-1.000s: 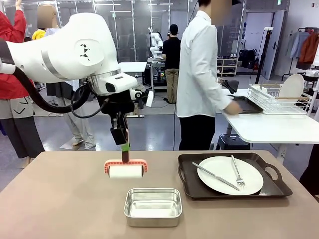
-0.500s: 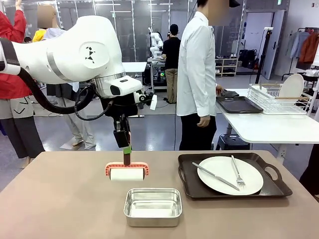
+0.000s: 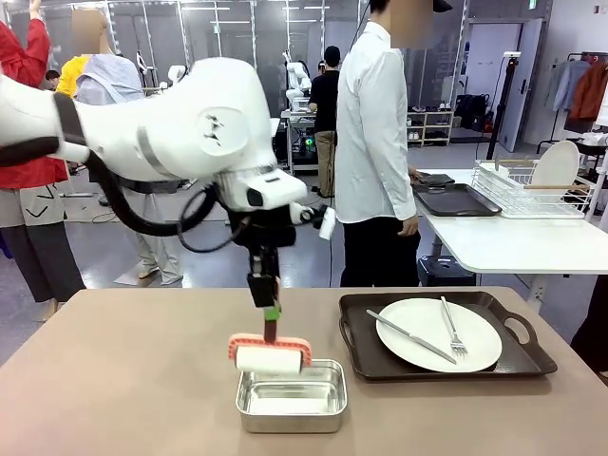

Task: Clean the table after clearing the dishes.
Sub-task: Place the Lint Roller back on top of the Airtight Container, then when the right (or left) Handle tray is removed, use the right hand (or left hand) to clean the right (or left) side of the table with the Lint Roller.

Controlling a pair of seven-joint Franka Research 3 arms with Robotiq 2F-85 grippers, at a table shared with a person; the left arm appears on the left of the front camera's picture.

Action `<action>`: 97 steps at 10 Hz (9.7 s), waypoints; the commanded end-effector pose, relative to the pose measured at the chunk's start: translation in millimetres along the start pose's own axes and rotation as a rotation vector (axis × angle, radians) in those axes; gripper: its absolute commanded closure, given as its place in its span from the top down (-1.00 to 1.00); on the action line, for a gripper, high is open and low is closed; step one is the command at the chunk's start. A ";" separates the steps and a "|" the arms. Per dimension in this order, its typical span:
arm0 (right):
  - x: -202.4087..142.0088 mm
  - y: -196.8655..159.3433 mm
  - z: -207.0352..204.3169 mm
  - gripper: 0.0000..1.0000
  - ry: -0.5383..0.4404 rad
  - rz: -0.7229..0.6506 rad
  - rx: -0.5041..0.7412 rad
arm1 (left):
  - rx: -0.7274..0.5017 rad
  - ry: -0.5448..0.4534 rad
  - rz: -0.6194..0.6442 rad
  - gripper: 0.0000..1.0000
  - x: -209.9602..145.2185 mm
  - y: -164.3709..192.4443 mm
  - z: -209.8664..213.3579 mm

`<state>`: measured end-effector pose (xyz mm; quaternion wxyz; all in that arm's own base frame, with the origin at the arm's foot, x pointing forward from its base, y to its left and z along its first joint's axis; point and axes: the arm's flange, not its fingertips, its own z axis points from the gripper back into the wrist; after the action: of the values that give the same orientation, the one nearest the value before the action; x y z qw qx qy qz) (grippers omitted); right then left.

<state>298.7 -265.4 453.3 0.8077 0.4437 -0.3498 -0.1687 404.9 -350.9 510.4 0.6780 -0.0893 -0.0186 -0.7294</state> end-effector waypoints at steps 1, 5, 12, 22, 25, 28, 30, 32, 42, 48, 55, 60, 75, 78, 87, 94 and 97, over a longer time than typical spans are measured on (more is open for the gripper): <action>-1.5 -0.3 0.8 1.00 -0.013 0.020 0.017 | -0.032 -0.002 -0.041 -0.55 17.6 16.6 -15.6; -1.5 -0.3 0.8 1.00 -0.013 0.020 0.017 | -0.030 -0.048 -0.031 -0.55 19.7 42.0 -55.8; -1.5 -0.3 0.8 1.00 -0.013 0.020 0.017 | -0.015 -0.006 0.042 -0.55 -5.6 81.5 -96.5; -1.5 -0.3 0.8 1.00 -0.013 0.020 0.017 | 0.027 -0.034 0.018 1.00 -14.4 83.0 -78.6; -1.5 -0.3 0.8 1.00 -0.013 0.020 0.017 | 0.013 -0.026 0.047 1.00 -10.5 86.8 -79.8; -1.5 -0.3 0.8 1.00 -0.013 0.020 0.017 | 0.013 -0.026 0.047 1.00 -10.5 86.8 -79.8; -1.5 -0.3 0.8 1.00 -0.013 0.020 0.017 | 0.013 -0.026 0.047 1.00 -10.5 86.8 -79.8; -1.5 -0.3 0.8 1.00 -0.013 0.020 0.017 | 0.013 -0.026 0.047 1.00 -10.5 86.8 -79.8; -1.5 -0.3 0.8 1.00 -0.013 0.020 0.017 | 0.231 -0.084 0.795 1.00 -316.9 66.1 75.2; -1.5 -0.3 0.8 1.00 -0.013 0.020 0.017 | 0.307 -0.432 1.344 1.00 -528.1 -31.8 78.9; -1.5 -0.3 0.8 1.00 -0.013 0.020 0.017 | 0.182 -1.528 1.340 1.00 -645.9 -158.8 14.5; -1.5 -0.3 0.8 1.00 -0.013 0.020 0.017 | 0.040 -1.566 1.446 1.00 -649.7 -149.7 7.9; -1.5 -0.3 0.8 1.00 -0.013 0.020 0.017 | 0.026 -1.565 1.408 1.00 -642.6 -153.0 -7.1; -1.5 -0.3 0.8 1.00 -0.013 0.020 0.017 | 0.026 -1.565 1.408 1.00 -642.6 -153.0 -7.1; -1.5 -0.3 0.8 1.00 -0.013 0.020 0.017 | 0.026 -1.565 1.408 1.00 -642.6 -153.0 -7.1; -3.5 208.6 -148.3 1.00 0.426 0.559 -0.098 | 0.026 -1.565 1.408 1.00 -642.6 -153.0 -7.1; -70.2 285.6 -266.1 1.00 0.688 0.834 -0.175 | 0.026 -1.565 1.408 1.00 -642.6 -153.0 -7.1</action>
<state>407.6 87.0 577.9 0.9005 0.2686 -0.2123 0.2681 297.5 295.8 417.5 0.7559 -0.5141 -0.3938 0.0966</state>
